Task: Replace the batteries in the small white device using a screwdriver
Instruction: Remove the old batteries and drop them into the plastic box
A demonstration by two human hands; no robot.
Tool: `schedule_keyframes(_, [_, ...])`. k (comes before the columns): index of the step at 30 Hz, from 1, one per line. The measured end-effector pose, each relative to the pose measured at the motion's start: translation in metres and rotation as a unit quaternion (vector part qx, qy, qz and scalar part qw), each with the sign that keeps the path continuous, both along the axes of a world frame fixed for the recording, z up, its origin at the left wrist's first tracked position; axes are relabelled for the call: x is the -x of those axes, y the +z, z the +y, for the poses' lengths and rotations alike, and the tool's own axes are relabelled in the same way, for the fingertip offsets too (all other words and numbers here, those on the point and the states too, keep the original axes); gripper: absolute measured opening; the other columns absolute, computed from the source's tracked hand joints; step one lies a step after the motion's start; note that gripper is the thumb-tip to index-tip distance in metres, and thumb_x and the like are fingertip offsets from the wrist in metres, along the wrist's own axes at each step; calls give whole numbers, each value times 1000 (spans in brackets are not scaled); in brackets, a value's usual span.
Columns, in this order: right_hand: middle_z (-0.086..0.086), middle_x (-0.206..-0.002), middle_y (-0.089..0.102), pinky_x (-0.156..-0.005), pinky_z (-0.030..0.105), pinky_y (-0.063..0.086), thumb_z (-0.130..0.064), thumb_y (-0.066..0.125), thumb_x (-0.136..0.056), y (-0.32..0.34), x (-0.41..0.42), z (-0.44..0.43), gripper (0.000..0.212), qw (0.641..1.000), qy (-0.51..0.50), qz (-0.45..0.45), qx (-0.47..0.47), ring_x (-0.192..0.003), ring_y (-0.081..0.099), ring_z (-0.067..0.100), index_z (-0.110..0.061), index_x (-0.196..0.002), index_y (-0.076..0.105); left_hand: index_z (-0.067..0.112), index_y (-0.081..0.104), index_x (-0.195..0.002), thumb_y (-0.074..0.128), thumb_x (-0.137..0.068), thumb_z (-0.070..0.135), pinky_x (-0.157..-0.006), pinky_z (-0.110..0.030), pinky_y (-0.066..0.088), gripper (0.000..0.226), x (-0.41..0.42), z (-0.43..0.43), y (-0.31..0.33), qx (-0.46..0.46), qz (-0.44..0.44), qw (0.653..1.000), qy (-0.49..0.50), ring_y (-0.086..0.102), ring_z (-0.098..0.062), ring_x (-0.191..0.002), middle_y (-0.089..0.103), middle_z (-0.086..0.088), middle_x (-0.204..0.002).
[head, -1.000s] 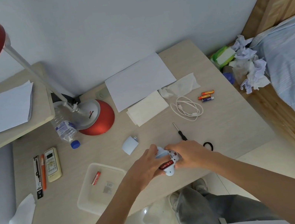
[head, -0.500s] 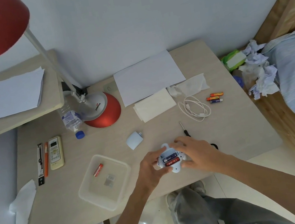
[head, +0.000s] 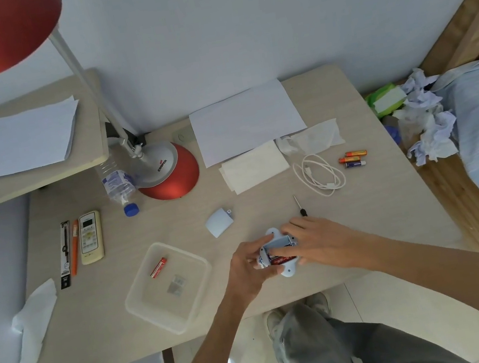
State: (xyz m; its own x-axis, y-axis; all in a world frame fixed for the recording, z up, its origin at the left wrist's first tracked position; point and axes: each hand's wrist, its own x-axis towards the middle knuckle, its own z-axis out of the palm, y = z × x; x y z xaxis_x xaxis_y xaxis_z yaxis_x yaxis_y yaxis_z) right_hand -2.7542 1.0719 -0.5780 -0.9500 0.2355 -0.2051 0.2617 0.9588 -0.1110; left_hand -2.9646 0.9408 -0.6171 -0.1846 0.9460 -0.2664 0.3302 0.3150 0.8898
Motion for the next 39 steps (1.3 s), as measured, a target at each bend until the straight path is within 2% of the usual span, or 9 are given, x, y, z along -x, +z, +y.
schedule_keyframes(5, [11,-135,55,-91,35,56,-40,75,-94,3,5,6,69,999,15,-42,31,-114,56,25,-20,-152,45,27,72,-135,99,-70,20,-95,-25,56,72,2,3,2,13,-28,1000,-4,66,-15,-110,67,-1,-121])
schedule_keyframes(11, [10,-130,58,-86,36,57,-44,79,-90,11,12,10,71,997,27,-58,40,-108,61,24,-20,-147,46,23,69,-139,95,-77,17,-98,-22,55,68,2,6,10,34,-65,997,-18,67,-13,-113,73,5,-123])
schedule_keyframes(17, [11,-130,56,-88,39,56,-43,74,-93,19,20,15,68,994,31,-89,52,-110,61,26,-21,-151,45,21,66,-143,93,-79,14,-100,-23,56,69,3,7,14,53,-75,995,-27,66,-5,-114,71,15,-123])
schedule_keyframes(23, [12,-133,55,-84,45,60,-43,79,-89,12,25,19,79,991,52,-111,62,-109,63,28,-23,-154,37,23,66,-143,92,-79,12,-95,-20,56,70,4,11,20,78,-91,992,-37,66,2,-110,70,23,-117])
schedule_keyframes(28, [12,-126,56,-77,43,60,-41,75,-92,16,23,20,70,991,70,-97,55,-104,62,28,-26,-150,41,25,67,-142,93,-78,12,-94,-23,58,70,5,12,23,85,-110,990,-31,67,-5,-111,70,13,-121])
schedule_keyframes(32, [11,-125,55,-78,41,59,-41,72,-95,20,20,17,64,992,73,-86,49,-105,59,26,-25,-150,44,24,66,-142,91,-80,11,-96,-23,58,69,4,11,26,86,-117,989,-34,67,-6,-113,69,17,-121])
schedule_keyframes(36, [10,-122,58,-69,38,59,-43,77,-91,12,13,18,68,995,74,-53,44,-98,61,25,-27,-147,42,24,67,-142,92,-79,10,-94,-24,58,70,5,10,27,89,-135,987,-26,68,-12,-116,73,9,-124])
schedule_keyframes(39, [8,-126,58,-69,35,61,-40,77,-92,5,4,14,70,997,53,-18,59,-98,62,22,-31,-149,37,25,67,-142,93,-79,9,-94,-25,58,70,6,7,26,85,-148,985,-17,69,-15,-117,74,3,-128])
